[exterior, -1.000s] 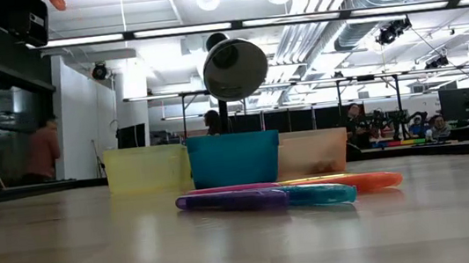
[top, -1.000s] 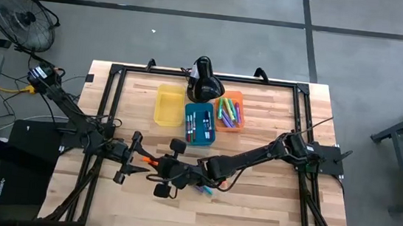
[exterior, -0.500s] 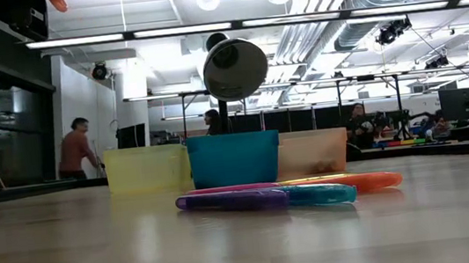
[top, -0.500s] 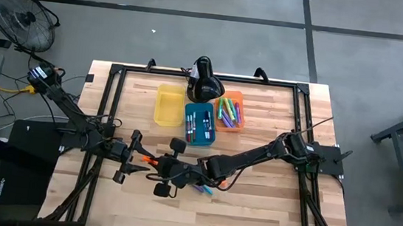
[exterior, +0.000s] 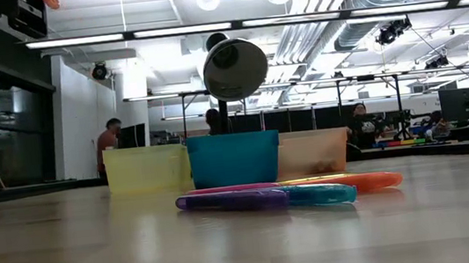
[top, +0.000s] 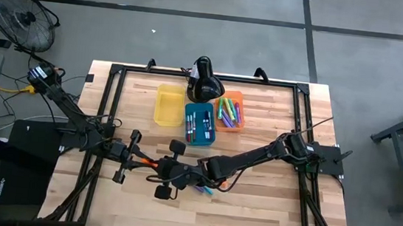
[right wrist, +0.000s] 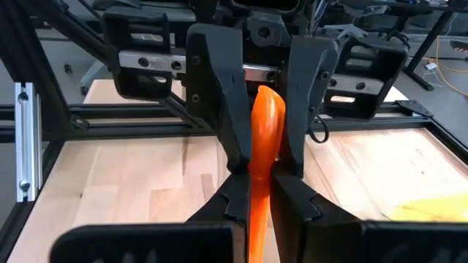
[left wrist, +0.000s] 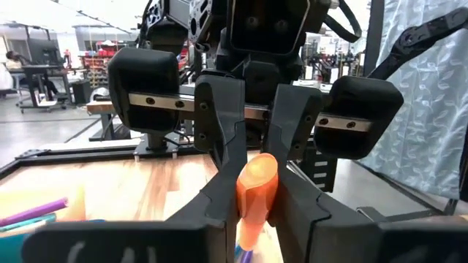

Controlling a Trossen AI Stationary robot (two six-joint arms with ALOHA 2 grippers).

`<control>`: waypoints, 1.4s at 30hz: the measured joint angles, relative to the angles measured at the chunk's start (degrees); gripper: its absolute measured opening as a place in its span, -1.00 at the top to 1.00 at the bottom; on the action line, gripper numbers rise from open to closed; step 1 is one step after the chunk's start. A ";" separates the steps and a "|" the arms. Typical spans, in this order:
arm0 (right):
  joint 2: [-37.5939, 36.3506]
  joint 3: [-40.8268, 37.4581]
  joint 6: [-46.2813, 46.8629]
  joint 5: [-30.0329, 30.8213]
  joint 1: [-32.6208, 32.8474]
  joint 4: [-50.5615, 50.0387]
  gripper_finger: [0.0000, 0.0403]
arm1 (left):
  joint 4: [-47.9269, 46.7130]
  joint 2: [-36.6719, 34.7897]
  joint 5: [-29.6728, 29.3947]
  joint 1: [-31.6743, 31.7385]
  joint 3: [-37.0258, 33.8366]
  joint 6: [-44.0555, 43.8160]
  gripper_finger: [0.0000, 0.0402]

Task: Pick & Place Markers
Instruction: Put the top orange mini marker into the yellow bin

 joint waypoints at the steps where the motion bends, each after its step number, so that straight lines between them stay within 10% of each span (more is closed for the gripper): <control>1: 0.02 0.00 0.00 -0.01 0.00 0.00 0.90 | -0.01 0.00 0.16 0.00 0.00 0.47 0.72; 20: -0.48 0.02 0.08 5.36 0.44 -4.18 0.30 | -1.76 0.04 -3.28 0.15 0.15 0.81 0.75; 27: -2.20 0.13 14.75 22.37 1.25 -23.62 0.14 | -2.91 0.03 -11.93 0.07 -0.04 2.11 0.77; 42: -2.14 0.04 41.87 23.21 5.58 -50.15 0.20 | -10.80 0.02 -3.26 20.38 -0.04 -4.30 0.77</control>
